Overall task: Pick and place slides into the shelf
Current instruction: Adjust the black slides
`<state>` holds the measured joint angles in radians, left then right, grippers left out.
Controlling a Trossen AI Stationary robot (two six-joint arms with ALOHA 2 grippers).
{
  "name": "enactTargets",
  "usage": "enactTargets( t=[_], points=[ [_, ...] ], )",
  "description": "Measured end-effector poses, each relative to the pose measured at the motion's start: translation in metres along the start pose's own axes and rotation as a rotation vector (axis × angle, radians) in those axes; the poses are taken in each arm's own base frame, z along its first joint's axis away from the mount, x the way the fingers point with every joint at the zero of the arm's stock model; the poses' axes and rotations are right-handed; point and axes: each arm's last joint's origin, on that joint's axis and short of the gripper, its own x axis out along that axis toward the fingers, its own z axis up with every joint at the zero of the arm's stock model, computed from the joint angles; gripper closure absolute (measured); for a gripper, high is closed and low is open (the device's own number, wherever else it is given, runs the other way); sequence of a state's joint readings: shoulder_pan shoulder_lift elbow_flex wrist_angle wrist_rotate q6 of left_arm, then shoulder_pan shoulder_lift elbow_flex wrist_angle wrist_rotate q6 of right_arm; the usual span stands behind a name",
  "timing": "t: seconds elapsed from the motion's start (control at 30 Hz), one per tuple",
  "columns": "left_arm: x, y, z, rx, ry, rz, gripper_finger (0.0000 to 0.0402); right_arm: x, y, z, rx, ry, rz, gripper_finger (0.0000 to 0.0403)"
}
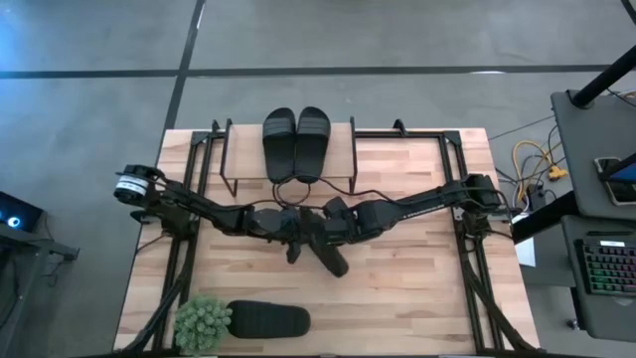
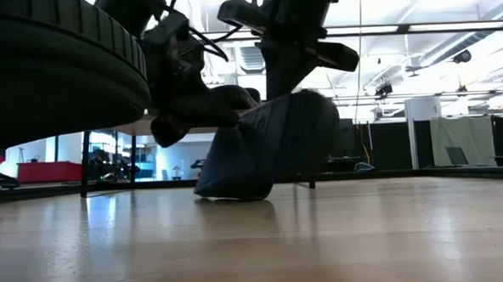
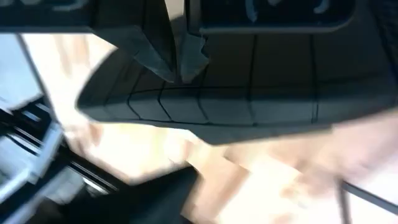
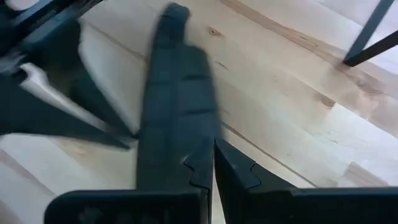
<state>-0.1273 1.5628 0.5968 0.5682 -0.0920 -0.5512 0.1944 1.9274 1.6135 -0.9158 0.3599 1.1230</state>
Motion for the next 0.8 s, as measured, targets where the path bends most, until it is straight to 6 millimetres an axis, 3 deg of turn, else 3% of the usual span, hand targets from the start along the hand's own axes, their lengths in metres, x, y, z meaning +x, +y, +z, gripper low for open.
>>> enactTargets(
  t=[0.33,0.8],
  points=[
    [0.002,0.022,0.012,-0.015,-0.045,0.093,0.0391,0.000,0.003,0.001,0.013,-0.012,0.027,0.0394],
    [0.002,0.030,0.014,-0.026,-0.047,0.121,0.0391,0.000,0.005,0.001,0.011,-0.006,0.049,0.0394]
  ],
)
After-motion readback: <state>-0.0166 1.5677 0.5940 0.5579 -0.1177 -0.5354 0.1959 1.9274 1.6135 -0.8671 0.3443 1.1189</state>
